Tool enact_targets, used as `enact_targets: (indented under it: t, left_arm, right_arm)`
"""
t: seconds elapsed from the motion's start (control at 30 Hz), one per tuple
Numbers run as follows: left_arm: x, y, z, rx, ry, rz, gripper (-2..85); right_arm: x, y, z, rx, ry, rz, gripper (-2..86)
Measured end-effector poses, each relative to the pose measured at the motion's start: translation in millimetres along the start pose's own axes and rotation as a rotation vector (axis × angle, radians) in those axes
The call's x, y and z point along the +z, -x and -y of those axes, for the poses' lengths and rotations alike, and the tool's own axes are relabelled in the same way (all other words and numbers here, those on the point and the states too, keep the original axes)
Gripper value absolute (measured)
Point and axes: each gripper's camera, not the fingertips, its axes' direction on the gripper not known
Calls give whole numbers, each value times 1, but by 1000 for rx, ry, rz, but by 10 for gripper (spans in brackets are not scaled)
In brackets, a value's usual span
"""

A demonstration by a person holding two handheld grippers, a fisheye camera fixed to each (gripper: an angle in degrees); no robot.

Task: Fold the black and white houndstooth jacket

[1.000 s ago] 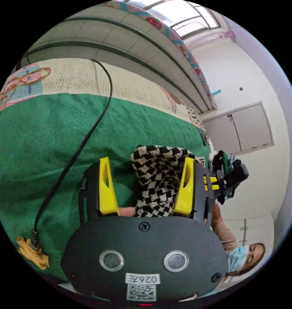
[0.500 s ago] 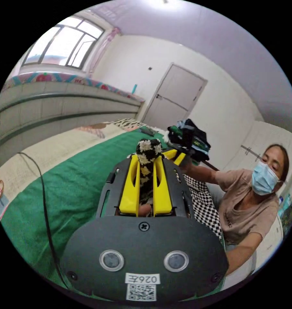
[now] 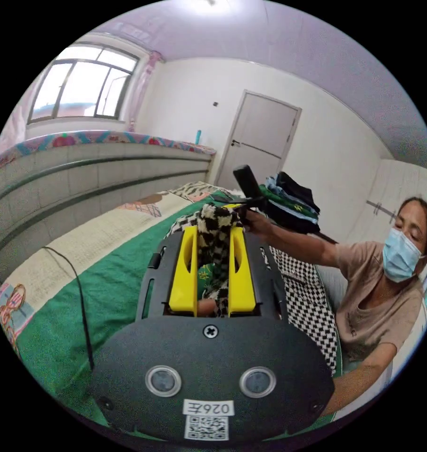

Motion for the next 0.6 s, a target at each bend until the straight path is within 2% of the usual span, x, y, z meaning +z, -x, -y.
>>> enact_targets:
  t: [0.03, 0.13, 0.27, 0.3, 0.33, 0.4, 0.43, 0.6]
  left_arm:
    - [-7, 1, -2, -16, -43, 16, 94]
    - [-38, -9, -13, -62, -217, 57, 80]
    - [-54, -46, -35, -63, -222, 63, 65]
    - [-54, -60, -45, -68, -210, 54, 65]
    - [-53, -67, -51, -70, -206, 45, 65]
    - [-46, -92, -78, -126, -148, 1, 74]
    - [-43, -97, -86, -148, -133, -12, 78]
    - [-10, -132, -152, -425, 52, -125, 114]
  right_arm:
    - [-15, 12, 10, -3, -22, -128, -2]
    - [-58, 46, 22, 15, -64, -313, -3]
    - [-95, 93, -14, -16, -14, -188, 1]
    - [-97, 115, -42, -92, 36, -133, 6]
    - [-87, 139, -75, -188, 168, -103, 15]
    - [-63, 162, -127, -232, 409, -75, 36]
    - [-56, 171, -160, -216, 463, -58, 47]
    - [-72, 158, -230, 7, 362, 17, 89]
